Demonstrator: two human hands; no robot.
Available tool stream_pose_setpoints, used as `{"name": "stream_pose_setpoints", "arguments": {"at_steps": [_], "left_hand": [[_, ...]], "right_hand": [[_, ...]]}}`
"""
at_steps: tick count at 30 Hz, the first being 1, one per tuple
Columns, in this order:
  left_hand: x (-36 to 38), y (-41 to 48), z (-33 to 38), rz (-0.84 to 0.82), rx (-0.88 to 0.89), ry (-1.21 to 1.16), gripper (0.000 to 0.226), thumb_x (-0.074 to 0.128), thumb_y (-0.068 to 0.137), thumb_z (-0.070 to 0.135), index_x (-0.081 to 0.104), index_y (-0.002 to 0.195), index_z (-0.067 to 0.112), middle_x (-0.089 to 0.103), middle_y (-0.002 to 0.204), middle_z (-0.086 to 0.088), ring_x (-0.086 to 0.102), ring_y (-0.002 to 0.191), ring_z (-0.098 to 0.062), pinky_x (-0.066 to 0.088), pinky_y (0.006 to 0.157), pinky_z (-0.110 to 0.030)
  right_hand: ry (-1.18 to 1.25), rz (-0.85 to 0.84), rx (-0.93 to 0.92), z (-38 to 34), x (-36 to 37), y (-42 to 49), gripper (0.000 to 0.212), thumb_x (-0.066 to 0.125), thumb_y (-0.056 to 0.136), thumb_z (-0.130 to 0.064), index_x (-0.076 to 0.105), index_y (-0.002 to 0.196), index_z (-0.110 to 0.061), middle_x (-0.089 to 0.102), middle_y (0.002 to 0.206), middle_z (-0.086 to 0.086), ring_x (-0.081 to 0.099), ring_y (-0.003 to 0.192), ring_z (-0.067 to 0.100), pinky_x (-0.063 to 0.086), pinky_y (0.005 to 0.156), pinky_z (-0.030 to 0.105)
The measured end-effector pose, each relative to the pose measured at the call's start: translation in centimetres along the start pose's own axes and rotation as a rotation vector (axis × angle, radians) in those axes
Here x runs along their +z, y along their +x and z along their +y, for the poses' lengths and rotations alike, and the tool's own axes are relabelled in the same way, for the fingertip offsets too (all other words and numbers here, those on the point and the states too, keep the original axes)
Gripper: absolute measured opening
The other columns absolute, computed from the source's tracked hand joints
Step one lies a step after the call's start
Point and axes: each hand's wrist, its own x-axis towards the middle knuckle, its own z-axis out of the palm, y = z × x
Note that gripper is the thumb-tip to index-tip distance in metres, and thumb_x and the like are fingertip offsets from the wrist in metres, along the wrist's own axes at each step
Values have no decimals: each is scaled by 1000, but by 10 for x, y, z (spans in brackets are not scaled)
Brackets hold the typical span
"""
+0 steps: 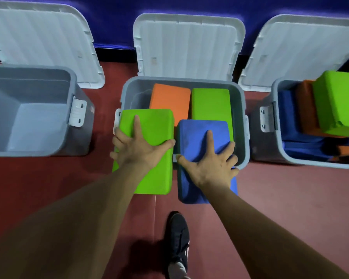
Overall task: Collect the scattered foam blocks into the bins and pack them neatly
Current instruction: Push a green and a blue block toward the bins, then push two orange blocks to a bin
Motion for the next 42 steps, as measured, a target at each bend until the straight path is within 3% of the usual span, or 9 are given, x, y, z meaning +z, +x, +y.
{"name": "stream_pose_setpoints", "arguments": {"at_steps": [7, 10, 17, 24, 32, 34, 37, 42], "left_hand": [[0, 52, 82, -2, 18, -73, 135, 57, 50, 99, -6, 156, 45, -6, 165, -17, 5, 152, -35, 25, 111, -61], [1, 72, 99, 32, 78, -125, 125, 56, 62, 94, -3, 159, 40, -11, 168, -10, -1, 155, -29, 18, 114, -67], [30, 86, 82, -16, 302, -64, 75, 40, 97, 68, 26, 159, 28, 1, 170, 0, -2, 156, -22, 6, 125, -50], [8, 72, 34, 107, 225, -184, 67, 41, 99, 60, 34, 156, 25, 21, 167, -1, 17, 152, -23, 17, 122, -43], [-49, 15, -116, 250, 6, -346, 68, 40, 99, 61, 28, 158, 30, 27, 165, 3, 24, 149, -23, 20, 120, -46], [-55, -12, -171, 279, -63, -348, 66, 40, 98, 63, 37, 154, 27, 38, 158, 2, 33, 144, -25, 26, 115, -47], [-52, -67, -261, 416, -137, -322, 68, 41, 91, 64, 59, 138, 19, 63, 129, -5, 55, 117, -36, 41, 96, -49], [-34, -183, -430, 309, -320, -272, 86, 22, 84, 73, 48, 147, 21, 57, 137, -6, 49, 124, -34, 36, 102, -46]], "right_hand": [[-17, 65, 6, -7, -46, 98, 118, 51, 61, -96, -2, 156, -49, -9, 165, 21, 17, 144, 49, 22, 112, 64], [14, 79, -1, -16, -53, 129, 116, 50, 64, -96, 0, 157, -48, -10, 166, 20, 9, 148, 47, 19, 114, 66], [-48, -2, -52, -24, -31, 148, 79, 42, 92, -73, 16, 159, -41, -6, 166, 21, -1, 153, 40, 14, 116, 62], [-88, 57, -163, -44, -25, 113, 70, 43, 99, -59, 14, 160, -40, -3, 167, 21, -4, 154, 38, 8, 119, 62], [-148, 32, -436, -145, 5, -10, 68, 41, 99, -58, 14, 159, -44, 2, 168, 18, 0, 154, 38, 9, 118, 62], [-169, 24, -518, -168, 26, -58, 68, 42, 99, -59, 15, 159, -43, 5, 167, 18, 4, 153, 38, 11, 118, 61], [-222, -27, -651, -191, 70, -144, 70, 42, 98, -59, 15, 160, -41, 7, 167, 18, 5, 153, 37, 12, 119, 61], [-344, -217, -845, -199, 155, -303, 72, 40, 99, -56, 4, 160, -43, 4, 168, 18, 1, 154, 37, 9, 119, 61]]}}
